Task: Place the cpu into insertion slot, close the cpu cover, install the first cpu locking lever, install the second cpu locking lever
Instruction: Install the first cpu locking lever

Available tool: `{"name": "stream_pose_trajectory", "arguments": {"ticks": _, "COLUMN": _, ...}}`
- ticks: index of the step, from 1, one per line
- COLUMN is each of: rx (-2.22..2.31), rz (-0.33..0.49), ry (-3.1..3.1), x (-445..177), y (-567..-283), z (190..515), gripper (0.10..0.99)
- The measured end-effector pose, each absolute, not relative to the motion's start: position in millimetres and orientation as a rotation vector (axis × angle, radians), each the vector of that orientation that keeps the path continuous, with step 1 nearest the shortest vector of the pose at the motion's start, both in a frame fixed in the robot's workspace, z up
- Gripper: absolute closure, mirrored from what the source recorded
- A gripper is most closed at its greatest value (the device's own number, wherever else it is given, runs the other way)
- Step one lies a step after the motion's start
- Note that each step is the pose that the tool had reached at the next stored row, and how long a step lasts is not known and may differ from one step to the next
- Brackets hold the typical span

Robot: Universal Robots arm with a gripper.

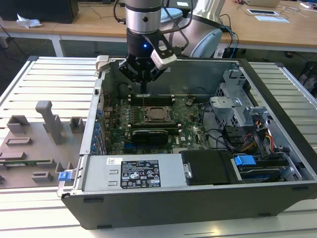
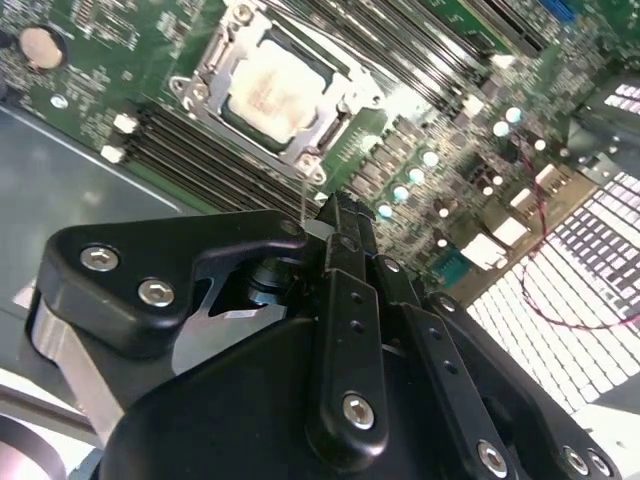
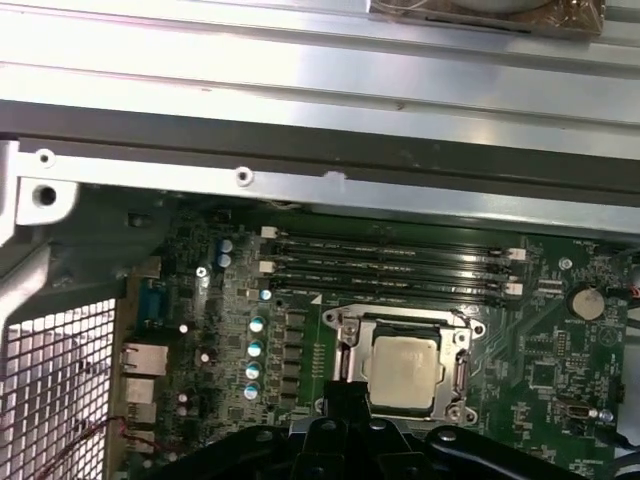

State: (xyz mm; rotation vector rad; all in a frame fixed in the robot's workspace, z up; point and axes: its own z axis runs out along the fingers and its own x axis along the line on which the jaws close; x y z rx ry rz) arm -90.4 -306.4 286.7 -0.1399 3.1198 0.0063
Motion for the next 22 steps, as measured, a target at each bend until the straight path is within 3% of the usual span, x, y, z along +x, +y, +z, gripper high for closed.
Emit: {"name": "stream_pose_trajectory", "arguments": {"ticks": 22, "rx": -0.14, "rz": 0.006, "ry": 3.119, "x": -110.5, "y": -289.8, "z": 273.6, "gripper": 0.98}}
